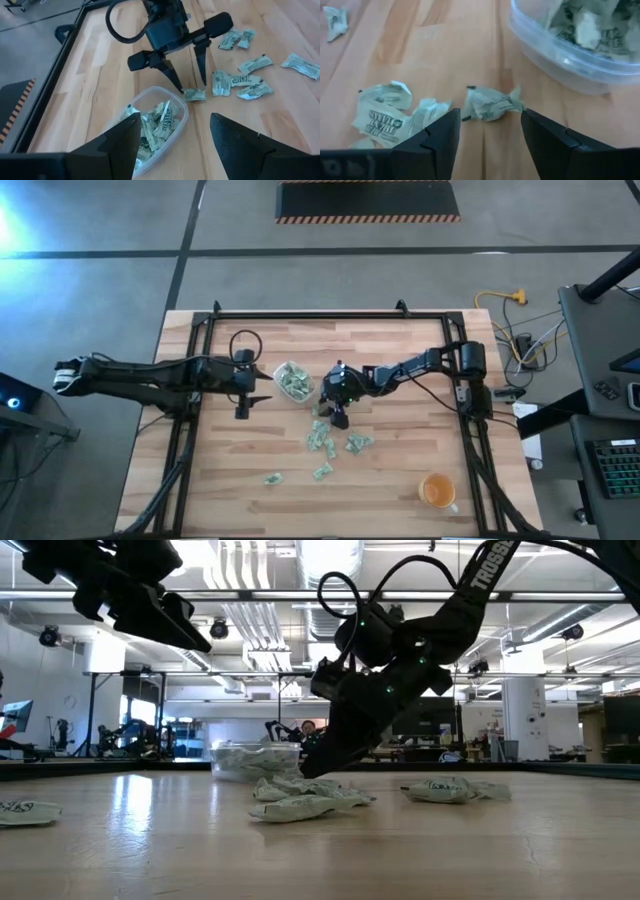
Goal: Pick and place Stevia / Truvia into bins
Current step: Put the stevia packet into the transparent bin
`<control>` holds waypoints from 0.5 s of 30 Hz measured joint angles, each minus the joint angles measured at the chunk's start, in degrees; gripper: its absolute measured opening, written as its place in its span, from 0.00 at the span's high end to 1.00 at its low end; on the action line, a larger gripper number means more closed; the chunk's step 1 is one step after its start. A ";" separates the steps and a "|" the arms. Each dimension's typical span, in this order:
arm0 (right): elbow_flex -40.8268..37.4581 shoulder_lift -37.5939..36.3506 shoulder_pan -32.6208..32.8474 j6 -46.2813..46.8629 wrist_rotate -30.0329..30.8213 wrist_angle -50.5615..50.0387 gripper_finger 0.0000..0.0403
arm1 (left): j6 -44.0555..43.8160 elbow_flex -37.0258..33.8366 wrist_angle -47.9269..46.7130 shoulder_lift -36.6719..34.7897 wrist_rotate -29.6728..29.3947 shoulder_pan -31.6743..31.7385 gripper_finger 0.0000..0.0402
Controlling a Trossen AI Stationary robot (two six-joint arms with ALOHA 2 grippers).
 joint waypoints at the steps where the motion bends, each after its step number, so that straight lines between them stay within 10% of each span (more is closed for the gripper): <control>1: 0.00 0.00 -0.02 0.02 0.00 0.13 0.50 | 0.00 0.00 0.00 0.00 0.00 0.00 0.45; 15: 0.00 0.00 -0.09 3.12 4.31 0.22 0.57 | 0.00 0.00 0.05 0.25 0.00 0.00 0.45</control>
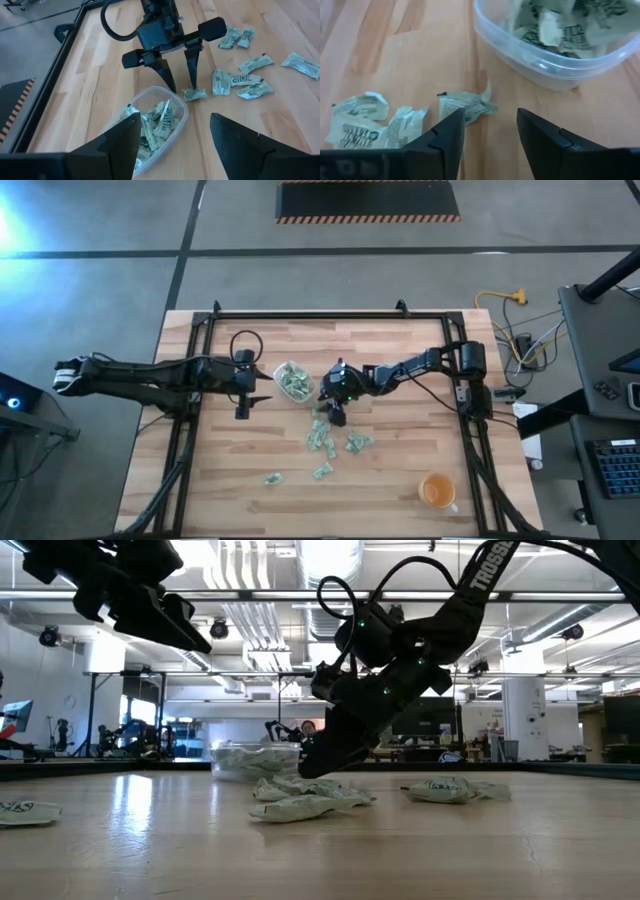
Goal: Pick and place Stevia / Truvia into bins
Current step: Put the stevia packet into the transparent bin
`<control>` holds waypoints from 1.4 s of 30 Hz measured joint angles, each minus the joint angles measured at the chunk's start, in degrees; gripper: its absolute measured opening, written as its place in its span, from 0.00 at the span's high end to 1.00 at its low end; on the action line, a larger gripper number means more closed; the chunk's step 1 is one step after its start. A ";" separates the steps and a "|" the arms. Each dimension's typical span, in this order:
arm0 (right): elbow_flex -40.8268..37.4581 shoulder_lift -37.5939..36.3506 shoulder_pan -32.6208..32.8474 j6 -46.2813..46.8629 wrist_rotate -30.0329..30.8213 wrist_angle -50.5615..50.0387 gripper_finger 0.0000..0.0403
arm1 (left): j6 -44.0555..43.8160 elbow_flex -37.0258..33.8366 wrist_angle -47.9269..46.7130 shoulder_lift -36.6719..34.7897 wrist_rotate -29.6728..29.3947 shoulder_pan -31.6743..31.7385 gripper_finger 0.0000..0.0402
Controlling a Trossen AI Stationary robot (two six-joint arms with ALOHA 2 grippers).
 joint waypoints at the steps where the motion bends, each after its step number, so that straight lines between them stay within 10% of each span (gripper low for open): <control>1: 0.00 0.00 0.00 0.25 0.59 0.02 0.58 | 0.00 0.00 0.02 0.00 0.00 0.00 0.45; 42: 2.72 4.09 0.66 2.38 0.59 2.41 0.58 | -0.70 0.00 -0.02 0.00 -0.02 0.00 0.45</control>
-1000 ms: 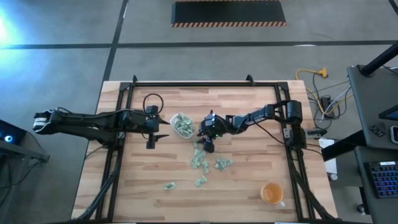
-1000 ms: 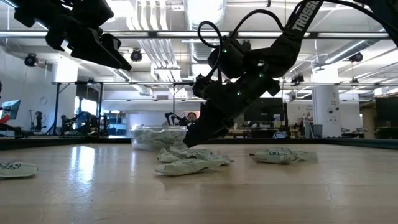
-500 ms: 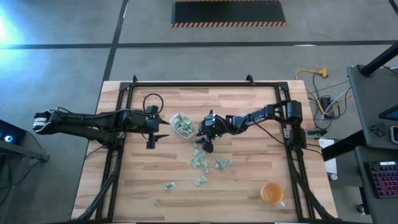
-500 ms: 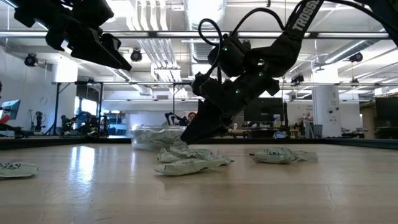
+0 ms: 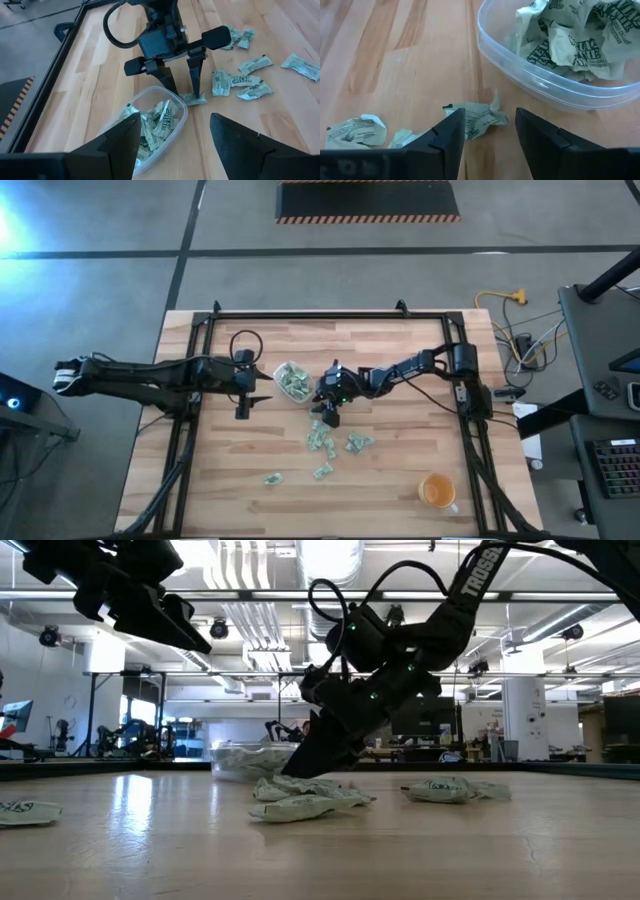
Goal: Pick and place Stevia / Truvia into bins
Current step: Put the stevia packet into the transparent bin
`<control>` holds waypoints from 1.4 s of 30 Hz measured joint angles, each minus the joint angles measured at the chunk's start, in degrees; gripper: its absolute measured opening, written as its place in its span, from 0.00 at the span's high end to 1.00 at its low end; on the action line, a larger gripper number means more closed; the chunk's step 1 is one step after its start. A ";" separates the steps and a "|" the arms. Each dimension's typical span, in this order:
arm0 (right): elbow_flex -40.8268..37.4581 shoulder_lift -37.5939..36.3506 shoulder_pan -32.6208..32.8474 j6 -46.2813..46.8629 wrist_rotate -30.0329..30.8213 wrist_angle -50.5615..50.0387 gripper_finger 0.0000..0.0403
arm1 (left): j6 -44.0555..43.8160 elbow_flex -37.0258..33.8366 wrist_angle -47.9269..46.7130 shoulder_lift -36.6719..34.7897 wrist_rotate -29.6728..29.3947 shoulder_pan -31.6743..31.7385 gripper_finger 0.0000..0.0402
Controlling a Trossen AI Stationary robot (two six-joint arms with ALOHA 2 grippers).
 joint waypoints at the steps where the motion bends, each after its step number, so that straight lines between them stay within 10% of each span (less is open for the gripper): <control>1: 0.16 -0.02 0.00 -0.14 0.07 -0.20 0.59 | 0.02 0.00 -0.02 0.00 0.02 0.00 0.45; 16: 0.11 -2.20 -0.02 -1.34 0.25 -5.63 0.94 | 0.04 0.00 -0.31 0.00 0.02 -0.02 0.45; 42: -0.21 -13.53 0.11 -6.03 0.14 -13.23 0.97 | 0.21 0.00 -0.96 0.00 0.00 -0.02 0.45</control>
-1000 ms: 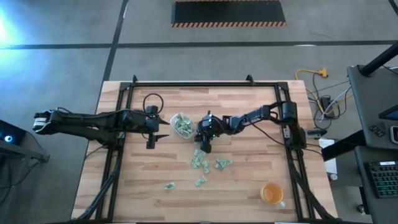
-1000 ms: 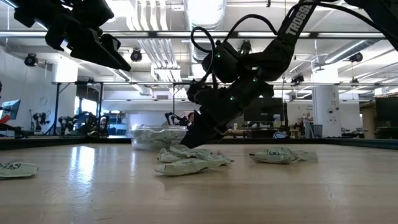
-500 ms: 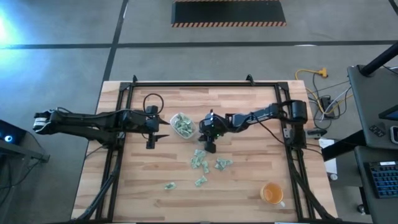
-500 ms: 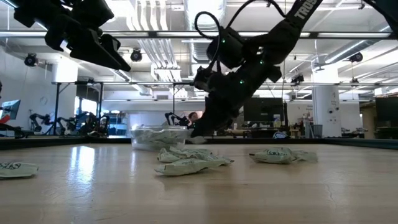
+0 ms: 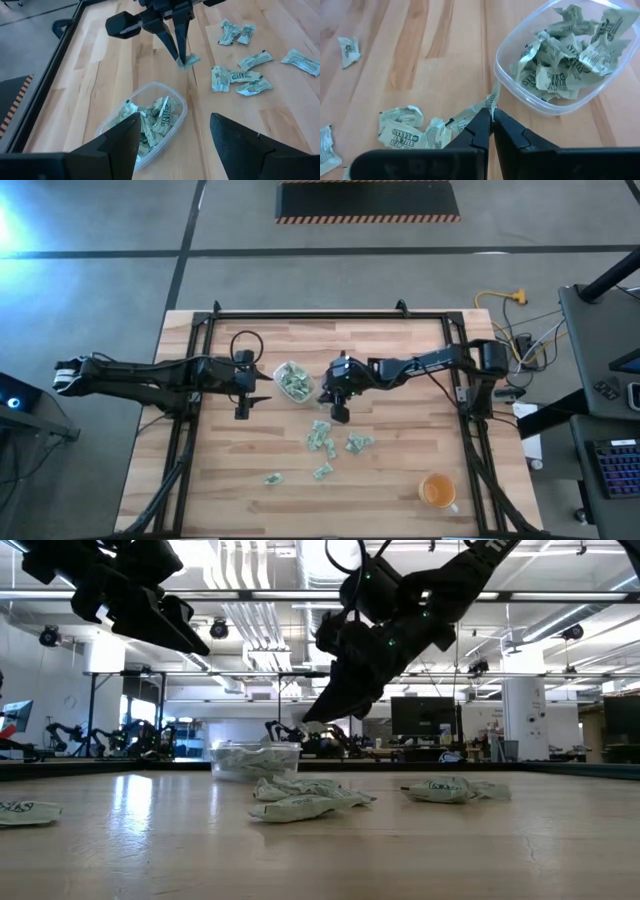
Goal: Pick and place Stevia / Truvia into bins
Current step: Put the stevia packet into the transparent bin
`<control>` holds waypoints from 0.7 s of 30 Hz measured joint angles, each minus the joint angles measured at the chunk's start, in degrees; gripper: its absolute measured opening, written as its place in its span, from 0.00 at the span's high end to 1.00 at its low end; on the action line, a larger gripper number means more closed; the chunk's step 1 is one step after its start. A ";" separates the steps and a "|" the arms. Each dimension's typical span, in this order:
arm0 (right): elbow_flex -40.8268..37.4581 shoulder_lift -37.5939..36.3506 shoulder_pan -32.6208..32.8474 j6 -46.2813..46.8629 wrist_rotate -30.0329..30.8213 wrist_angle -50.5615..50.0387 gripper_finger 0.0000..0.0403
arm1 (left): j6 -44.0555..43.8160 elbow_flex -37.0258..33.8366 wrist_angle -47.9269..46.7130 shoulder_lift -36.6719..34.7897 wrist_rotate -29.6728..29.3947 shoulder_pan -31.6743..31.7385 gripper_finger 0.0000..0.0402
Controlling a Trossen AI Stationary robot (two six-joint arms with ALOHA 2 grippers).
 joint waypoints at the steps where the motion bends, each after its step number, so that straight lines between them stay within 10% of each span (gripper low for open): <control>1: 0.00 -0.10 0.00 -0.09 0.00 0.03 0.97 | 0.00 0.00 0.00 0.00 0.00 0.00 0.45; 21: 10.86 -0.94 -0.21 -15.63 0.01 1.11 0.97 | 0.11 0.00 0.03 0.00 -1.29 0.00 0.45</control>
